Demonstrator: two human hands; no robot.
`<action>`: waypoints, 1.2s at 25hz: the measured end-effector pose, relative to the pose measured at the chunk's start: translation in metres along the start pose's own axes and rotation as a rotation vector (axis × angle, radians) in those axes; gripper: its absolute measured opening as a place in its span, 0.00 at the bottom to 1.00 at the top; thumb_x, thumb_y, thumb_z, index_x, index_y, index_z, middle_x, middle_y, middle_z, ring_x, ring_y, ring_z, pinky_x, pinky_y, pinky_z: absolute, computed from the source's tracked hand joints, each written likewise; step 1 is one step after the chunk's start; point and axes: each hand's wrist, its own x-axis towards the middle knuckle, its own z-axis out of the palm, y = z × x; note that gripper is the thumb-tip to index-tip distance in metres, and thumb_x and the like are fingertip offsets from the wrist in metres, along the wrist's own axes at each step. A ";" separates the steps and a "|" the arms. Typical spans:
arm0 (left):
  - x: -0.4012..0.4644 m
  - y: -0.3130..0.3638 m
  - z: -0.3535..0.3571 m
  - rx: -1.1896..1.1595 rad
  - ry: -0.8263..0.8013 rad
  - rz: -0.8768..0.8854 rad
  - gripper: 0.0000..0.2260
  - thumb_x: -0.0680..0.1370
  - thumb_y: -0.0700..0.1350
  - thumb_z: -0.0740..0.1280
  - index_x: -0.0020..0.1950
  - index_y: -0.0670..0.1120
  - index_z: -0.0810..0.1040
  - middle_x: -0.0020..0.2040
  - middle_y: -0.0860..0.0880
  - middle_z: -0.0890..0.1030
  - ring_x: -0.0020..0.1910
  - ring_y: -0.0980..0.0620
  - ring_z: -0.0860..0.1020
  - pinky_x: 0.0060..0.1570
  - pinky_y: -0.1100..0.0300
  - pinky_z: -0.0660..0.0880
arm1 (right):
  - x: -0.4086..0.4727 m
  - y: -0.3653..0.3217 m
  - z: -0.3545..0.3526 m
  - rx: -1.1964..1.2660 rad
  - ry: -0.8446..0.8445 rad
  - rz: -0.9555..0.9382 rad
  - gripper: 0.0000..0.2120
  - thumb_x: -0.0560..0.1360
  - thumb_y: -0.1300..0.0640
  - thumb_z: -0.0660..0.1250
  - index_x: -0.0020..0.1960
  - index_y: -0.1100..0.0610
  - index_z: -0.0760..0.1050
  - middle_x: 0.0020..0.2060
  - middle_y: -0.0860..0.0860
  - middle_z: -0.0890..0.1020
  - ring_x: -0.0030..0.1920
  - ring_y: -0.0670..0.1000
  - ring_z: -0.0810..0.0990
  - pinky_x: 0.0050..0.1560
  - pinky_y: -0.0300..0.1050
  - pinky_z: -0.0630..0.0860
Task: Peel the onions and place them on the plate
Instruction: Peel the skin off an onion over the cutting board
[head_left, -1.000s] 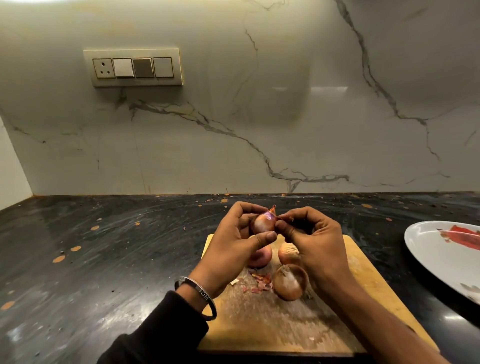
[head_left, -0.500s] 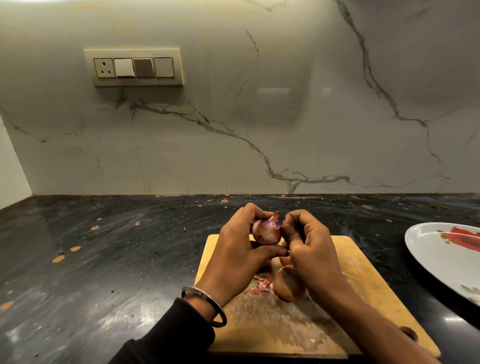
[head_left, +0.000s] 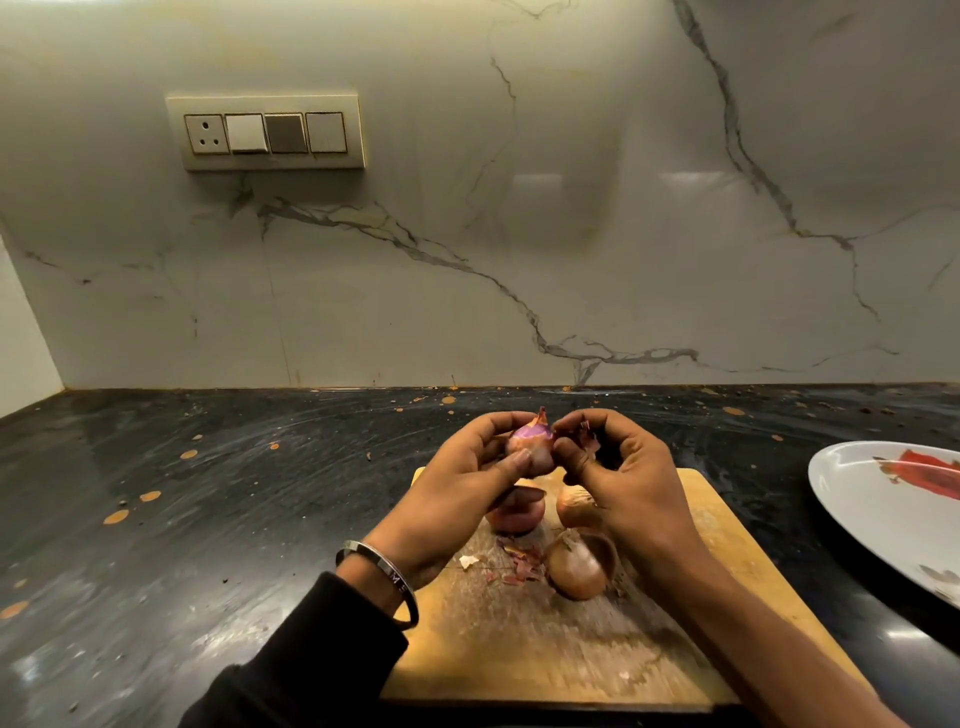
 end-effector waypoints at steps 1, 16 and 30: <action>0.000 -0.001 -0.002 -0.012 -0.012 -0.010 0.14 0.82 0.37 0.62 0.67 0.47 0.74 0.58 0.42 0.82 0.56 0.44 0.81 0.58 0.50 0.79 | 0.000 -0.001 0.000 0.015 -0.015 0.015 0.07 0.74 0.63 0.73 0.47 0.51 0.81 0.38 0.50 0.84 0.36 0.46 0.80 0.35 0.39 0.78; 0.003 -0.016 0.015 0.034 0.210 0.182 0.21 0.68 0.39 0.78 0.56 0.48 0.75 0.51 0.51 0.83 0.50 0.49 0.82 0.44 0.57 0.81 | -0.006 0.008 0.012 -0.138 0.089 -0.088 0.17 0.76 0.72 0.65 0.41 0.50 0.72 0.33 0.49 0.76 0.33 0.51 0.76 0.31 0.48 0.74; 0.012 -0.013 -0.002 -0.408 0.284 0.044 0.18 0.73 0.47 0.68 0.61 0.41 0.77 0.54 0.42 0.84 0.51 0.47 0.83 0.47 0.57 0.82 | -0.014 0.001 0.014 -0.230 -0.159 -0.299 0.24 0.69 0.78 0.65 0.43 0.48 0.75 0.39 0.42 0.80 0.41 0.44 0.80 0.40 0.30 0.74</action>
